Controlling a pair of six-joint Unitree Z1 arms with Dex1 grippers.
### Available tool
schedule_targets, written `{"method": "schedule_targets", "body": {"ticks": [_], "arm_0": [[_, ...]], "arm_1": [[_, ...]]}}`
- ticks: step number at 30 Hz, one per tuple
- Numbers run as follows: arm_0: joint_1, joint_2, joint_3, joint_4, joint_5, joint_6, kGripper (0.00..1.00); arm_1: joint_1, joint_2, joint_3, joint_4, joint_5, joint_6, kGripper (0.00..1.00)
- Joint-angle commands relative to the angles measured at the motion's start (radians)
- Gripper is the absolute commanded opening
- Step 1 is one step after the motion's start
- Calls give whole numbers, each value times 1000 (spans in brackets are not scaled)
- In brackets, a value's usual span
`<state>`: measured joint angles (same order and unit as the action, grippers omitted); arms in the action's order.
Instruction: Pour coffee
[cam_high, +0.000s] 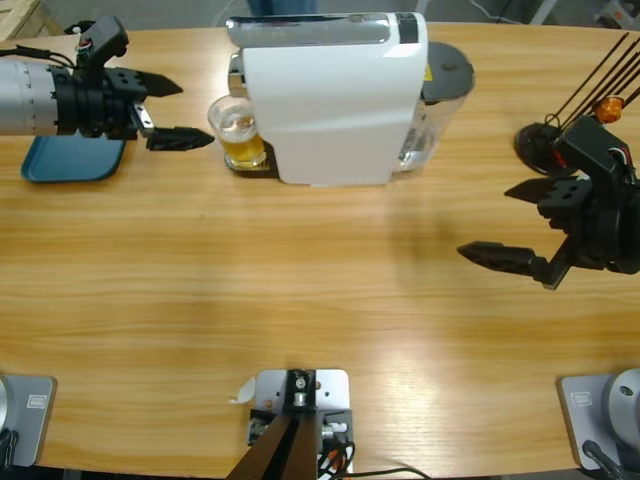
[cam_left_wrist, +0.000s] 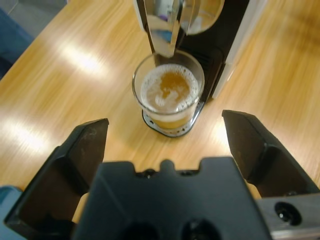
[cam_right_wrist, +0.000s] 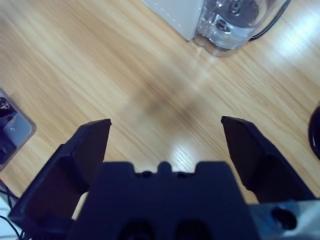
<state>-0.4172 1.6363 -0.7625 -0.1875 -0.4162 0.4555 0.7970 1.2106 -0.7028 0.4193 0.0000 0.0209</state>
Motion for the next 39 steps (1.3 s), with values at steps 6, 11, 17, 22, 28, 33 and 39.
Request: {"method": "schedule_targets", "body": {"ticks": [6,11,17,22,28,33,39], "arm_0": [[8,160,-48,-66,-64,20,1000],[6,196,-72,-66,-83,20,1000],[-7,222,-83,-69,-84,20,1000],[-28,261,-112,-75,-49,17,1000],[-35,278,-120,-73,-41,19,1000],[-37,283,-121,-73,-25,14,541],[-43,281,-120,-66,-28,19,0]], "arm_1": [[8,78,-30,27,38,-30,997],[8,96,-30,22,41,-33,1000],[8,95,-30,19,41,-35,1000],[8,96,-30,19,59,-39,1000],[8,112,-27,6,68,-42,1000],[7,112,-26,5,69,-45,996],[7,113,-23,0,69,-45,996]]}}
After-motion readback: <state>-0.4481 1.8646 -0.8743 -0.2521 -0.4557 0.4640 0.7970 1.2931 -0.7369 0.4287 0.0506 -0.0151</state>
